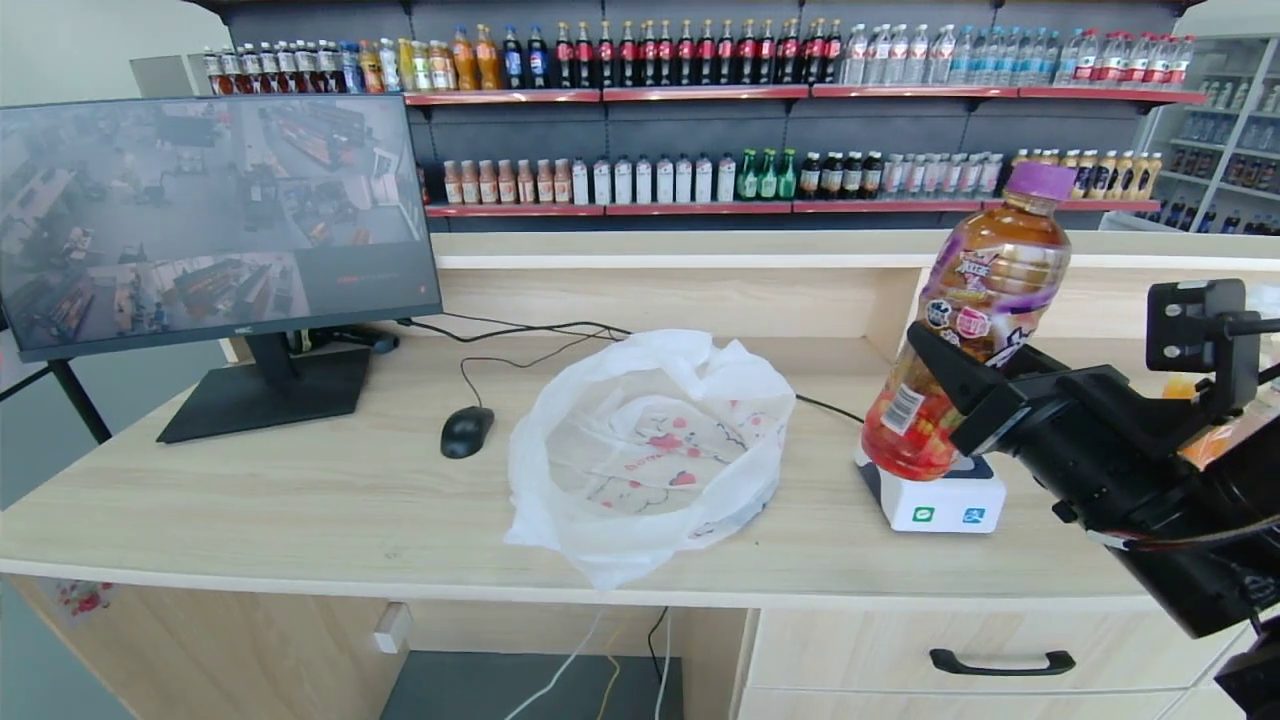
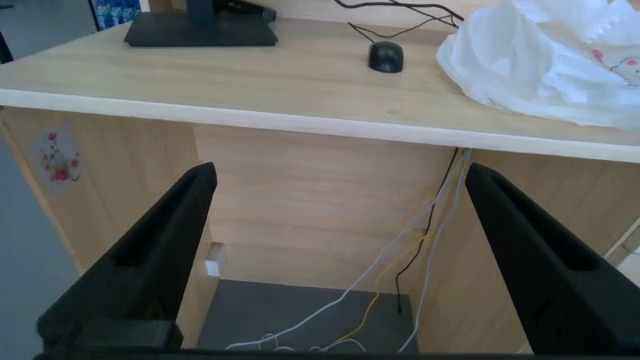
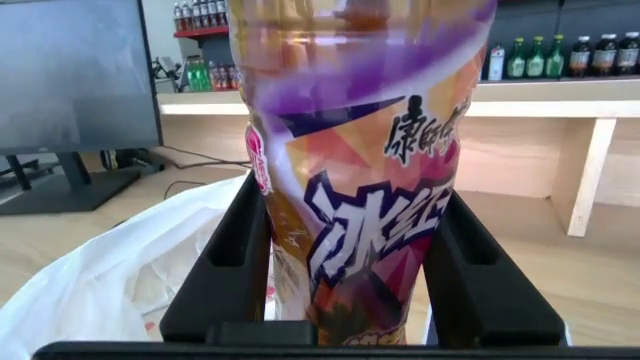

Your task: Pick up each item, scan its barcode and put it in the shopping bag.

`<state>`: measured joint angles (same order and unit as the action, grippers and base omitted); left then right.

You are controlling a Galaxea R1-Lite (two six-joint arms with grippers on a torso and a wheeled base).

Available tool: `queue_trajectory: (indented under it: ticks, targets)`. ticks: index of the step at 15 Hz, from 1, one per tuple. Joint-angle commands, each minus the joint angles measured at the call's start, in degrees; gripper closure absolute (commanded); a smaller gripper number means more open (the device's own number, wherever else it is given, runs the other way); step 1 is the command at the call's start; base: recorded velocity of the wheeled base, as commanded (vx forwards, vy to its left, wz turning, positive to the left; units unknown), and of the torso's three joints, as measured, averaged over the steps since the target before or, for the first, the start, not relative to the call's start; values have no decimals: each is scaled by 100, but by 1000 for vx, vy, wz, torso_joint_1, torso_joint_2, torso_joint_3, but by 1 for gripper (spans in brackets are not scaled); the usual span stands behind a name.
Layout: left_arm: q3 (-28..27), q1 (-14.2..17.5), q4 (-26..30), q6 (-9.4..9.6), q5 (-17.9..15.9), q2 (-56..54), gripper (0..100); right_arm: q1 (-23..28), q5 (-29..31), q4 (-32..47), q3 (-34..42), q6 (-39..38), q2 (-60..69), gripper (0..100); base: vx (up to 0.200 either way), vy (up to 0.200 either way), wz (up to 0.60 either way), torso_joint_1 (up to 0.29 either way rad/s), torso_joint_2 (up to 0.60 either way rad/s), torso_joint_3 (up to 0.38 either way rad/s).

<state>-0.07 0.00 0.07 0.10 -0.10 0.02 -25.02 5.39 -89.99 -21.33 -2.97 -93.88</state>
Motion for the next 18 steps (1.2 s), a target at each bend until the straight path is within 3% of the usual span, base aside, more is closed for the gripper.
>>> queue_trajectory:
  ticks: [1,6,9,16,18]
  targets:
    - [-1,0,1,-1,1,-2,0,-21,-3,-1,-2,-1,1,100,0,200,0,-2,2,-2]
    - [-1,0,1,-10,1,-2,0,41,-3,-1,-398,51,-87,100,0,200,0,2,2,2]
    - [-1,0,1,8,1,-2,0,23,-64,-1,-855,210,-359,100,0,0,0,0,0,0]
    - [-1,0,1,8,1,-2,0,-891,-284,-1,-2024,350,-1537,100,0,0,0,0,0,0]
    - [-1,0,1,8,1,-2,0,-1076,-293,-1,-2797,456,-2214,100,0,0,0,0,0,0]
